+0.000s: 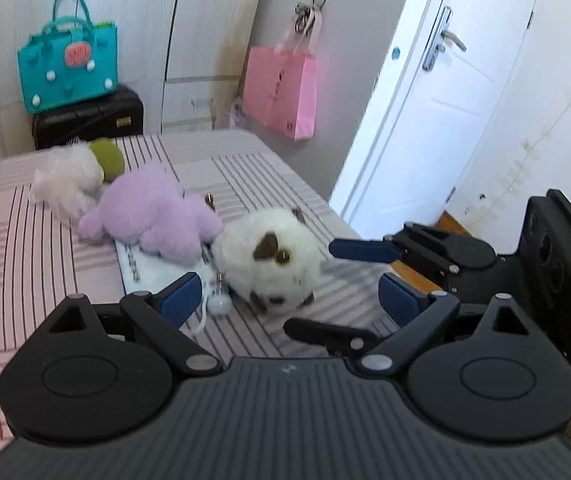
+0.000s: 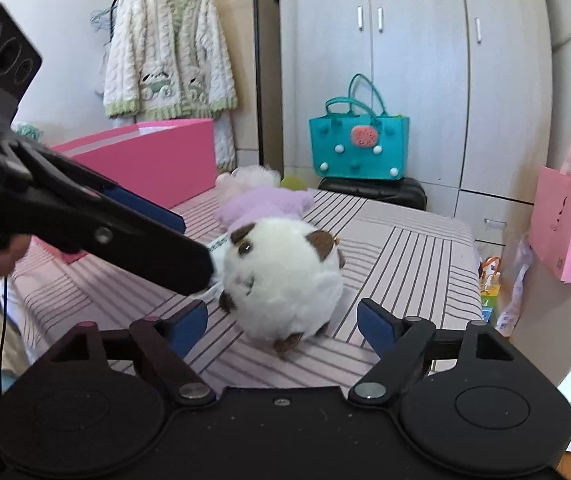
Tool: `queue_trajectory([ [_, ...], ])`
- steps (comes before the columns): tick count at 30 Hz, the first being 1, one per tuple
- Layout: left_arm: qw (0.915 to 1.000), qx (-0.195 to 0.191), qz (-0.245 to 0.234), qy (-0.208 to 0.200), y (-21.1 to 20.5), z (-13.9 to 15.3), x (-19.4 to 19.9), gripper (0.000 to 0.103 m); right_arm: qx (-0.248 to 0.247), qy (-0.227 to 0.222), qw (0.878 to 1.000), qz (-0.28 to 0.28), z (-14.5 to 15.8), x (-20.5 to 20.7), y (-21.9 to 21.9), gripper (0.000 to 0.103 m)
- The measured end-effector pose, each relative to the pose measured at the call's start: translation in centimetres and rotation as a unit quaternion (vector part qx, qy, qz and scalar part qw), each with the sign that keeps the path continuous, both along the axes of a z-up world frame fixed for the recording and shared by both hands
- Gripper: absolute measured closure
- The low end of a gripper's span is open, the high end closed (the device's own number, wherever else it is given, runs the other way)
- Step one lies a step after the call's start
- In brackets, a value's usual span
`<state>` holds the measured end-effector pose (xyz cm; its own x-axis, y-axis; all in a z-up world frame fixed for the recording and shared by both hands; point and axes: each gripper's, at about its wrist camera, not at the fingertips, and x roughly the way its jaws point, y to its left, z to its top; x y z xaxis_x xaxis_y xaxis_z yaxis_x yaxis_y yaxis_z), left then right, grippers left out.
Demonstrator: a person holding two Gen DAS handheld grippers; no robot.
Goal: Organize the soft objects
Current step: 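Close both grippers together on the white-and-brown plush cat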
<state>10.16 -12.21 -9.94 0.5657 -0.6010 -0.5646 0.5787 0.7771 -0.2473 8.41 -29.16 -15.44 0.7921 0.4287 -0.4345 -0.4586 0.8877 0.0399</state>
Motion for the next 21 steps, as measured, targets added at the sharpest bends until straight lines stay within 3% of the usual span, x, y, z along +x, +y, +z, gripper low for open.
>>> queue_trajectory([
  [8,0.9990,-0.032,0.019,-0.025,-0.6,-0.4,1.0,0.008,0.015,-0.003,1.000,-0.009,-0.9,0.8,0.7,0.018],
  [16,0.9988,-0.032,0.027,-0.027,-1.5,-1.4,1.7,0.011,0.051,0.009,0.998,-0.029,-1.2,1.4,0.5,0.018],
  [21,0.9987,-0.031,0.035,-0.020,-1.8,-1.9,1.9,0.026,0.047,0.006,0.998,-0.043,-1.6,1.5,1.0,0.023],
])
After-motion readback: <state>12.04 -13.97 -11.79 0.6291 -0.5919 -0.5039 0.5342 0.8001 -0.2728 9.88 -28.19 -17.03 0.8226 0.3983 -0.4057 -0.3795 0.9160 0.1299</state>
